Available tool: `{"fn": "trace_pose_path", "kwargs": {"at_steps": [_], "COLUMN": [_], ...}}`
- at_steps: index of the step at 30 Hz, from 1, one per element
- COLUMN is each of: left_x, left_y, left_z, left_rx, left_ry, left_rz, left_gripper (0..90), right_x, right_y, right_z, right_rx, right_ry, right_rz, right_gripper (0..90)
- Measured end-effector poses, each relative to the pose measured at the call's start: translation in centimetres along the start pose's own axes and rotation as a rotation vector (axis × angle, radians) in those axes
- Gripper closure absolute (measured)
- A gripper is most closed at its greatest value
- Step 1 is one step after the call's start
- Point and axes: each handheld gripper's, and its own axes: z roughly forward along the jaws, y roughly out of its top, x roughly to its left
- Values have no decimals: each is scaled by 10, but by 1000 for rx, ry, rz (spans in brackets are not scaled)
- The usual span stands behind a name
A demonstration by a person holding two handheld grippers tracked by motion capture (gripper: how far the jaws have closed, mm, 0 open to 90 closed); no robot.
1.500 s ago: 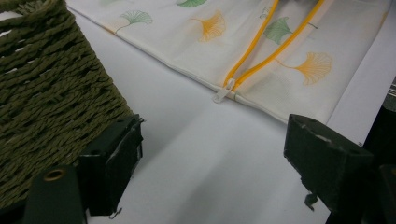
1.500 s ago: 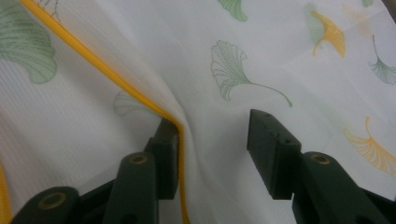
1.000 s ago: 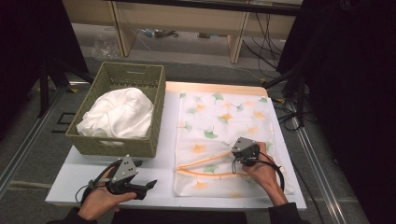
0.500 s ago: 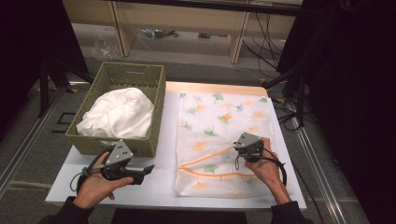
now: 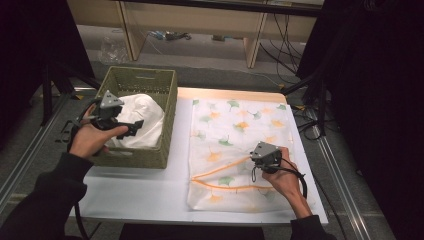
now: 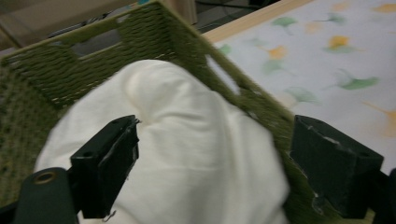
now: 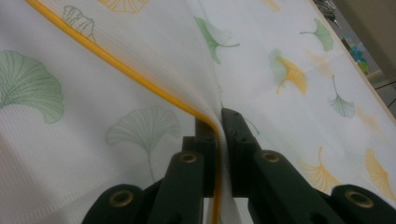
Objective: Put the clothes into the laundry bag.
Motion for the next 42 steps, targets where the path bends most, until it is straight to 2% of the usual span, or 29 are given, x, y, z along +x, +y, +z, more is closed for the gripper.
{"fn": "trace_pose_path", "kwargs": {"at_steps": [1, 3, 4, 6, 8, 9, 12, 15, 16, 17, 18, 19, 21, 22, 24, 25, 26, 27, 28, 29, 30, 32, 34, 35, 36, 37, 39, 40, 42], "left_x": [6, 18, 22, 32, 35, 41, 46, 57, 58, 59, 60, 61, 61, 61, 56, 53, 53, 43, 43, 41, 38, 34, 35, 41, 41, 44, 51, 59, 64], "left_y": [1, 2, 2, 1, 1, -1, -2, -7, -12, -18, -23, -25, -27, -25, -23, -22, -22, -20, -20, -18, -17, -16, -15, -12, -12, -13, -17, -21, -24], "left_z": [7, 19, 25, 39, 43, 48, 51, 58, 62, 65, 68, 69, 68, 65, 64, 64, 64, 66, 66, 67, 69, 74, 79, 81, 81, 81, 83, 86, 87], "left_rx": [8, 33, 46, 101, 115, 130, 150, 184, 192, 188, 175, 192, 205, 213, 234, 250, 250, 270, 270, 306, 334, 378, 378, 356, 356, 345, 371, 364, 367], "left_ry": [5, 8, 25, 41, 52, 99, 103, 54, 21, -22, -61, -87, -129, -186, -256, -263, -263, -250, -250, -249, -231, -166, -91, -33, -33, -3, 29, 14, 0], "left_rz": [-32, -50, -59, -38, -39, -54, -62, -53, -93, -156, -211, -228, -218, -183, -156, -121, -121, -38, -38, 20, 56, 58, 17, -21, -21, -39, -51, -79, -87], "left_gripper": [155, 159, 159, 160, 163, 153, 152, 150, 149, 143, 135, 119, 80, 46, 0, 0, 0, 0, 0, 0, 0, 0, 0, 0, 0, 0, 0, 0, 0], "right_x": [0, 0, -1, 0, 0, 0, 1, -1, 0, 0, 2, 1, 1, 1, 3, 2, 2, 2, 3, 3, 3, 2, 3, 3, 3, 3, 2, 4, 4], "right_y": [0, -1, -1, -2, -1, -2, -2, -2, -2, -2, -2, -2, -1, -2, -2, -1, -1, -1, -1, -1, -1, -1, 0, 0, 0, 0, -1, -1, -1], "right_z": [0, 0, 1, 1, 1, 1, 1, 1, 1, 1, 1, 1, 1, 2, 2, 2, 2, 2, 2, 2, 2, 2, 2, 2, 2, 2, 3, 3, 3], "right_rx": [1, 2, -1, 2, 3, 4, 12, -1, 5, 6, 12, 8, 7, 8, 17, 15, 15, 15, 16, 16, 17, 12, 16, 18, 18, 19, 16, 24, 24], "right_ry": [2, 2, 3, 4, 7, 0, 8, 9, 8, 8, 11, 15, 16, 16, 18, 18, 18, 17, 18, 18, 18, 17, 14, 14, 14, 13, 21, 19, 22], "right_rz": [2, 11, -3, -3, -4, -5, 7, -22, -3, -13, 1, -22, -17, -22, -6, -7, -7, -9, -12, -12, -15, -31, -19, -33, -33, -33, -37, -20, -26], "right_gripper": [860, 860, 860, 860, 860, 861, 861, 861, 861, 861, 861, 861, 862, 862, 862, 862, 862, 862, 862, 862, 862, 862, 862, 862, 862, 862, 862, 862, 862]}}
